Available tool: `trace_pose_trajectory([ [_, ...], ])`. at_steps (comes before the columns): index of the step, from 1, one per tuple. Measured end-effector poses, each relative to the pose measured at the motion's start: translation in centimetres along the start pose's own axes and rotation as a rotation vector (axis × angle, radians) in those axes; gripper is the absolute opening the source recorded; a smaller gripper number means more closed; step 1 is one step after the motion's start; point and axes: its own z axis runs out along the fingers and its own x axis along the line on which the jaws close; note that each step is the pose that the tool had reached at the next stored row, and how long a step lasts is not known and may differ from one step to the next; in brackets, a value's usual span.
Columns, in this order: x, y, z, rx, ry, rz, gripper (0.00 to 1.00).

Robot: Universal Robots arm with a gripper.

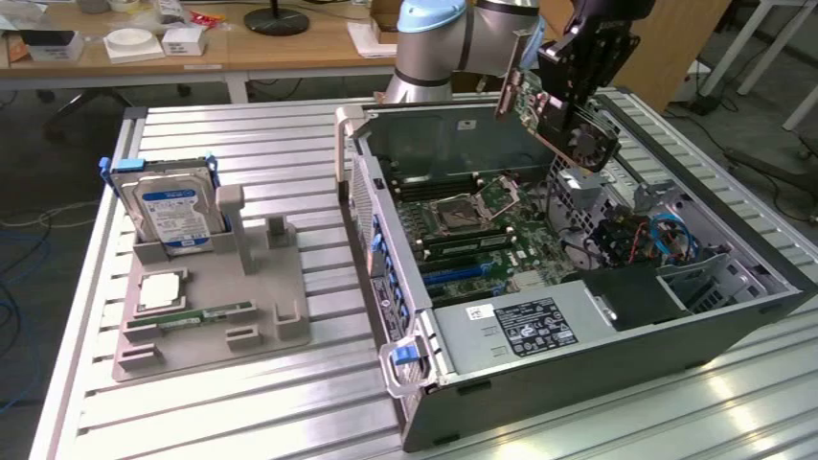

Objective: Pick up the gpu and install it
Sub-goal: 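Insert the gpu into the slot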

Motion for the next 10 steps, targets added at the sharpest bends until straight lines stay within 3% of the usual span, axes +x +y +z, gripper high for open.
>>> trace_pose_trajectory([
  [10,0.0,0.0,0.01,-0.0017,-0.0029,-0.16,0.27],
])
